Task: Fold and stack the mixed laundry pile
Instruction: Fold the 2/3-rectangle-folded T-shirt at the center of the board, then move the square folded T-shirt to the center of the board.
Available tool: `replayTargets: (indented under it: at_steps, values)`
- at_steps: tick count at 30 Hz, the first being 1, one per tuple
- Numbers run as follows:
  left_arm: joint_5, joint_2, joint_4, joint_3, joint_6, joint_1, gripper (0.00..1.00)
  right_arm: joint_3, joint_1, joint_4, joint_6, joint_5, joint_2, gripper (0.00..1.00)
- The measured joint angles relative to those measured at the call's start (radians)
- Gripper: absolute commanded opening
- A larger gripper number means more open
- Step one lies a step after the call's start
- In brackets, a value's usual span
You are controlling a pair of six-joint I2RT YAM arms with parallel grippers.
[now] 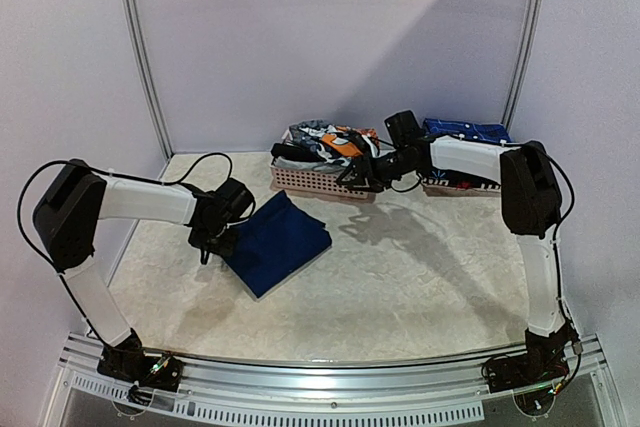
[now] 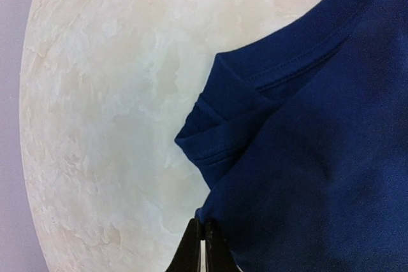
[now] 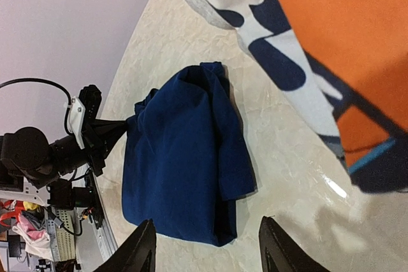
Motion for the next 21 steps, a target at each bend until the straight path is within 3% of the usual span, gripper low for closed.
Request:
replayTargets:
  at_steps: [6, 16, 21]
  values:
    - [-0.039, -0.002, -0.005, 0.0, -0.014, 0.0, 0.09, -0.085, 0.0, -0.001, -0.031, 0.019, -0.054, 0.55]
    - [-0.094, -0.086, -0.007, 0.01, -0.005, -0.002, 0.57, -0.263, 0.0, 0.011, -0.072, 0.064, -0.175, 0.55]
    - [-0.07, -0.124, 0.037, 0.01, 0.037, -0.01, 0.62, -0.322, 0.0, 0.039, -0.08, 0.093, -0.214, 0.55]
